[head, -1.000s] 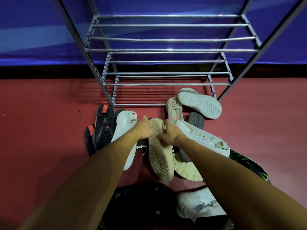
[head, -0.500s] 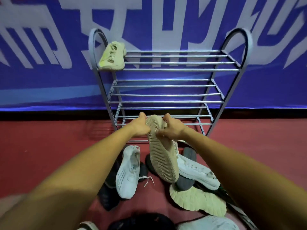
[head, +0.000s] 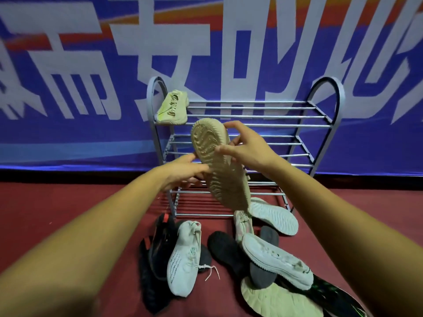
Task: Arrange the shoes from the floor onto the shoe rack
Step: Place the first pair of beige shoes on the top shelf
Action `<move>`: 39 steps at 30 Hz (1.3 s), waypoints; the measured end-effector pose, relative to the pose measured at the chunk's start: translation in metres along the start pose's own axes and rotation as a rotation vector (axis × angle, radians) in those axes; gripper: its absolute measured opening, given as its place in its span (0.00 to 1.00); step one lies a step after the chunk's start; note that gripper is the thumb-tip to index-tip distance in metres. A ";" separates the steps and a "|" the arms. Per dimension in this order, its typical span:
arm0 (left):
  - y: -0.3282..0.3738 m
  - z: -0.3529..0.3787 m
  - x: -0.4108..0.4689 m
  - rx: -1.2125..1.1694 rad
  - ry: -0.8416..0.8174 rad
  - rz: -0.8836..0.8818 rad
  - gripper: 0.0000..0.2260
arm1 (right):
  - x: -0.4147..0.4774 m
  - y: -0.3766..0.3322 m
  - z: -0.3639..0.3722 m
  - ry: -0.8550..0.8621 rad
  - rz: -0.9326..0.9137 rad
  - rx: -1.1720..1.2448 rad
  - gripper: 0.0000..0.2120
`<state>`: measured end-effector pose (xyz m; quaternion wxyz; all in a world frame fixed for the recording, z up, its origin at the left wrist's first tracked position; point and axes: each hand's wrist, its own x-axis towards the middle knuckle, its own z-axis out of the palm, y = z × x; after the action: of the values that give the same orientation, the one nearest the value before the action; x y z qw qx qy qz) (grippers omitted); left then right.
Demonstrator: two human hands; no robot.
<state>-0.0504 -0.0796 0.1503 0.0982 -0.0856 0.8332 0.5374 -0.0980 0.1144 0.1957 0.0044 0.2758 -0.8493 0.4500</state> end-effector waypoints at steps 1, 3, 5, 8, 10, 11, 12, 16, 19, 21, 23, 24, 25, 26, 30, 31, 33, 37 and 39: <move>0.003 -0.002 -0.003 -0.019 0.047 0.027 0.20 | 0.000 -0.004 0.000 0.016 -0.008 0.039 0.24; 0.006 -0.004 -0.008 -0.081 0.117 0.092 0.22 | -0.001 -0.008 0.001 0.052 0.023 0.159 0.22; 0.008 -0.004 -0.009 -0.111 0.182 0.161 0.22 | -0.001 -0.008 0.003 0.065 0.064 0.274 0.17; 0.011 -0.009 -0.011 -0.048 0.287 0.245 0.21 | -0.001 -0.007 0.004 0.033 0.057 0.321 0.14; 0.014 -0.015 -0.012 -0.036 0.326 0.291 0.22 | -0.001 -0.007 0.001 -0.016 0.073 0.360 0.15; 0.016 -0.018 -0.014 -0.024 0.348 0.311 0.21 | -0.001 -0.008 -0.001 -0.037 0.095 0.382 0.16; 0.019 -0.021 -0.016 -0.001 0.381 0.324 0.20 | -0.001 -0.007 -0.003 -0.054 0.119 0.400 0.17; 0.031 -0.026 -0.025 0.057 0.487 0.434 0.15 | 0.000 -0.007 -0.008 -0.113 0.206 0.451 0.24; 0.035 -0.025 -0.027 0.009 0.520 0.513 0.15 | 0.000 -0.008 -0.009 -0.153 0.207 0.564 0.19; 0.037 -0.025 -0.026 -0.039 0.572 0.563 0.21 | 0.000 -0.011 -0.010 -0.170 0.216 0.733 0.18; 0.039 -0.022 -0.027 0.058 0.644 0.613 0.22 | -0.001 -0.013 -0.010 -0.208 0.222 0.838 0.17; 0.040 -0.020 -0.027 0.091 0.664 0.614 0.22 | -0.001 -0.014 -0.009 -0.230 0.216 0.837 0.18; 0.040 -0.019 -0.026 0.105 0.678 0.598 0.22 | -0.002 -0.014 -0.006 -0.244 0.213 0.836 0.18; 0.040 -0.019 -0.024 0.106 0.682 0.567 0.22 | -0.002 -0.014 -0.003 -0.240 0.215 0.851 0.17; 0.040 -0.026 -0.017 0.095 0.623 0.387 0.18 | 0.002 -0.018 0.008 -0.107 0.271 1.002 0.09; 0.040 -0.027 -0.016 0.042 0.577 0.348 0.18 | 0.002 -0.019 0.010 -0.076 0.281 1.027 0.09; 0.040 -0.027 -0.016 -0.159 0.439 0.292 0.20 | 0.005 -0.020 0.013 -0.037 0.281 1.051 0.10; 0.035 -0.027 -0.016 -0.481 0.273 0.185 0.23 | 0.012 -0.015 0.019 0.016 0.247 1.103 0.12; 0.032 -0.032 -0.018 -0.538 0.171 0.160 0.25 | 0.018 -0.013 0.021 0.023 0.211 1.096 0.12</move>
<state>-0.0437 -0.0950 0.1963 -0.0411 -0.0874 0.6701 0.7360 -0.1017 0.0843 0.1978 -0.1755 0.1464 -0.5137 0.8270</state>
